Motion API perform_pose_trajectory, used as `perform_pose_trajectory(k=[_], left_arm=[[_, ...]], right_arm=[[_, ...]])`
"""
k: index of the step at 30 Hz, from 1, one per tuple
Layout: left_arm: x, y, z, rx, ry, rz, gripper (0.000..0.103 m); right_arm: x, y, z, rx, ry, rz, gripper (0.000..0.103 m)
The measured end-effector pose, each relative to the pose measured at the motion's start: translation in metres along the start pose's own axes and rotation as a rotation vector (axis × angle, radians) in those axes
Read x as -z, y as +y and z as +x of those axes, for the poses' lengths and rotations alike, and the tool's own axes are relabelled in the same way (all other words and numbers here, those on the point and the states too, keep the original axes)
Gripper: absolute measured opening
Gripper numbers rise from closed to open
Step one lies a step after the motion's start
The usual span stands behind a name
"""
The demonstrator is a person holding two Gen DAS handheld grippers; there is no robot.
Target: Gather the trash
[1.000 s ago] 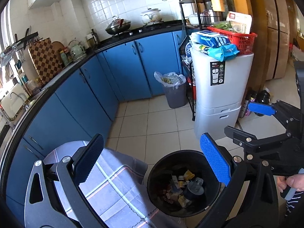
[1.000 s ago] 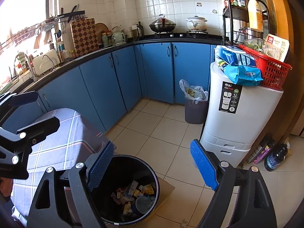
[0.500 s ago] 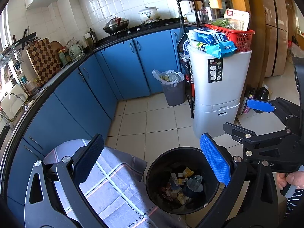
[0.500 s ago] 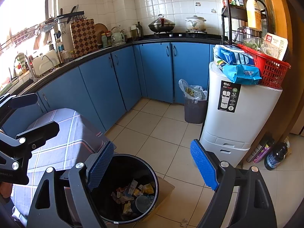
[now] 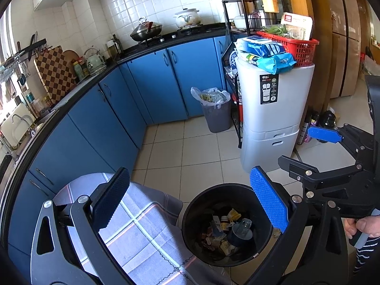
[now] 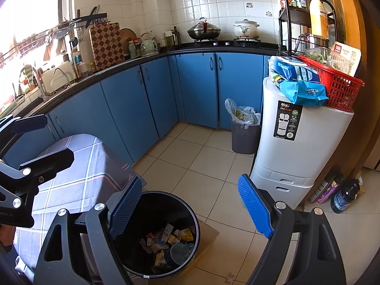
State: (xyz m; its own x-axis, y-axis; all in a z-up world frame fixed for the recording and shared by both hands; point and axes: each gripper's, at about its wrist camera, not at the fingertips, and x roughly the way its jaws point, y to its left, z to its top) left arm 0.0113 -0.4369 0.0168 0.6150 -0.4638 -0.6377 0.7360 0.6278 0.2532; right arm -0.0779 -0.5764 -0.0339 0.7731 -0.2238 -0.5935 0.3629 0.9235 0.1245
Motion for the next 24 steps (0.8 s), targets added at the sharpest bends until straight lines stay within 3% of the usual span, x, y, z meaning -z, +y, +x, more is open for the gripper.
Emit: perform_pose_trajectory(k=[24], left_arm=[[-0.0011, -0.0006, -0.0033, -0.021, 0.015, 0.002, 0.1]], right_arm=[[-0.0015, 0.0028, -0.0023, -0.003, -0.001, -0.007, 0.081]])
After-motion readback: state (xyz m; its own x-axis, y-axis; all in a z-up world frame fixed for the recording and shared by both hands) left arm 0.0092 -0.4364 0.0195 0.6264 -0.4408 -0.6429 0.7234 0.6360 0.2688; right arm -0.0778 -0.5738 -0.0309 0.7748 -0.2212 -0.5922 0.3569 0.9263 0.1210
